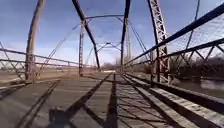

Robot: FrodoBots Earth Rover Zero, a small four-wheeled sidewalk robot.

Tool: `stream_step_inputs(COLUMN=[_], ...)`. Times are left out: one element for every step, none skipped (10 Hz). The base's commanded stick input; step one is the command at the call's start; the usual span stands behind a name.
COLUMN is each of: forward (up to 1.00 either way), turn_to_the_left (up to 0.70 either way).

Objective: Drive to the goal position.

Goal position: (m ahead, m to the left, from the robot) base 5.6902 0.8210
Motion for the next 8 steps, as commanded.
stream_step_inputs(forward=[1.00, 1.00, 1.00, 1.00, 1.00, 1.00, 1.00, 1.00], turn_to_the_left=[0.00, 0.00, 0.00, 0.00, 0.00, 0.00, 0.00, 0.00])
